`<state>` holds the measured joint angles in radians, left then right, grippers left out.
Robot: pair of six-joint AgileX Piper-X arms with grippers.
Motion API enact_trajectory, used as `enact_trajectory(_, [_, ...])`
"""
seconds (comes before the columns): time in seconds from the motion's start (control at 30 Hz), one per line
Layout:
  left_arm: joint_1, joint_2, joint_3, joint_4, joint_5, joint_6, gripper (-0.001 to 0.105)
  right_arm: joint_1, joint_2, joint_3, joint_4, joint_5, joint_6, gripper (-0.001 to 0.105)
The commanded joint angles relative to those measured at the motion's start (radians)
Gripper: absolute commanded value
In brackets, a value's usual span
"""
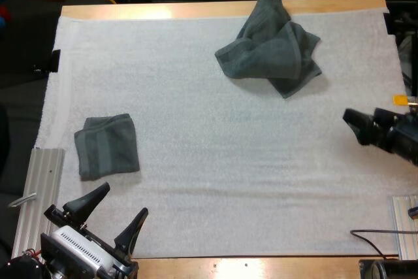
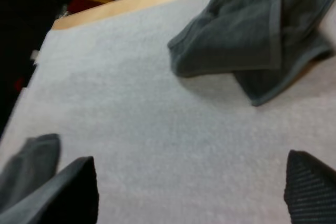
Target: Pick towel from pile, fold and stack
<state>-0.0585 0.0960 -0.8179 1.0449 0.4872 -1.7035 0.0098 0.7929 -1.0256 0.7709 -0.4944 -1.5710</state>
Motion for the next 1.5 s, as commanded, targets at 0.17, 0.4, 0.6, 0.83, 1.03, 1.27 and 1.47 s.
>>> enact_trajectory(0.17, [0.001,0.003,-0.008,-0.012,0.007,-0.022,0.071,-0.006,0.144,-0.041,-0.093,-0.067,0.068,0.071])
enact_trajectory(0.4, [0.001,0.032,-0.008,-0.012,0.007,-0.043,0.071,-0.003,0.266,-0.059,-0.217,-0.094,0.147,0.071])
enact_trajectory(0.6, [0.001,0.04,-0.008,-0.012,0.01,-0.053,0.071,0.007,0.353,-0.059,-0.319,-0.117,0.2,0.071])
enact_trajectory(0.83, [0.001,0.04,-0.008,-0.012,0.01,-0.072,0.071,0.091,0.471,-0.059,-0.422,-0.052,0.22,0.071])
enact_trajectory(1.03, [0.001,0.04,-0.008,-0.012,0.01,-0.072,0.071,0.124,0.588,-0.059,-0.504,-0.033,0.272,0.071])
enact_trajectory(1.27, [0.001,0.04,-0.008,-0.012,0.034,-0.107,0.071,0.124,0.715,-0.059,-0.658,-0.033,0.387,0.071])
enact_trajectory(1.47, [0.001,0.04,-0.008,-0.012,0.041,-0.125,0.071,0.124,0.829,-0.064,-0.805,-0.033,0.488,0.071])
